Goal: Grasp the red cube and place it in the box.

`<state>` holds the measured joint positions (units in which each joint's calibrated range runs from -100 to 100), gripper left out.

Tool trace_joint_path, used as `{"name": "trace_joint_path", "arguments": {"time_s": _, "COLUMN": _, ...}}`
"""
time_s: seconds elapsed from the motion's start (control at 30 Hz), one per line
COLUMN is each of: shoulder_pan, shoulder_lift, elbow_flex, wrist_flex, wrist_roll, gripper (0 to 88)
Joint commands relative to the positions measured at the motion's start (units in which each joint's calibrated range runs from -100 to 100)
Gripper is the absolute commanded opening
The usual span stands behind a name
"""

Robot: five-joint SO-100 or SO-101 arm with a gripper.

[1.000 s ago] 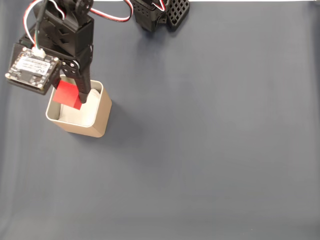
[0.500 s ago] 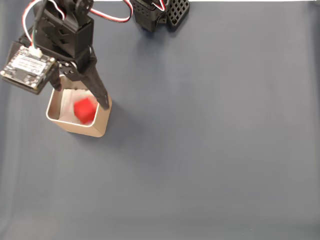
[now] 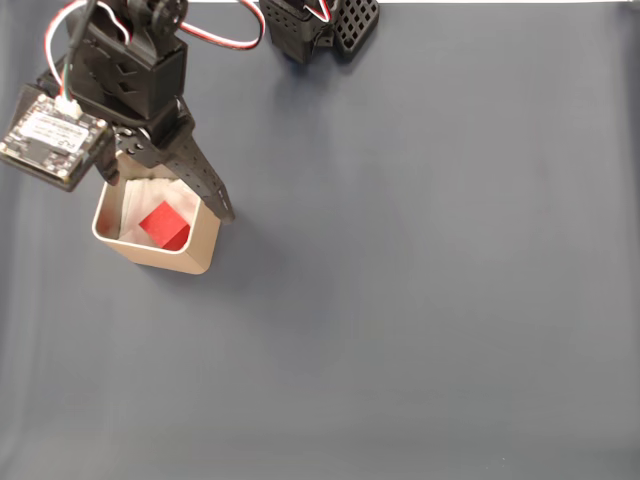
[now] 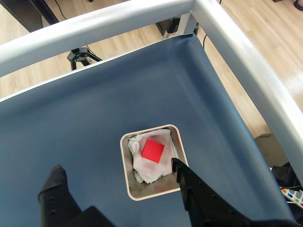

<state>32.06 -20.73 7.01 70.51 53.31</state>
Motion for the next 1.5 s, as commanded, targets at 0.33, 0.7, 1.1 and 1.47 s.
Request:
{"name": "trace_joint_path", "arguments": {"time_s": 0.33, "shoulder_pan": 0.4, "shoulder_lift": -2.8, "elbow_flex": -0.7, "wrist_flex": -2.2, "wrist_roll": -0.5, "gripper": 50.8}}
{"name": "trace_joint_path", "arguments": {"time_s": 0.7, "shoulder_pan": -5.0, "shoulder_lift": -6.3, "elbow_flex": 4.6, "wrist_flex": -8.9, "wrist_roll": -3.2, "gripper": 6.1}}
{"name": "trace_joint_path", "arguments": {"time_s": 1.1, "shoulder_pan": -16.9, "shoulder_lift": -17.7, "elbow_flex": 14.9, "wrist_flex": -12.1, "wrist_roll": -5.1, "gripper": 0.2}}
{"name": "trace_joint_path", "arguments": {"time_s": 1.47, "shoulder_pan": -30.0, "shoulder_lift": -32.4, "elbow_flex": 32.5, "wrist_flex": -15.2, "wrist_roll": -7.0, "gripper": 0.2}}
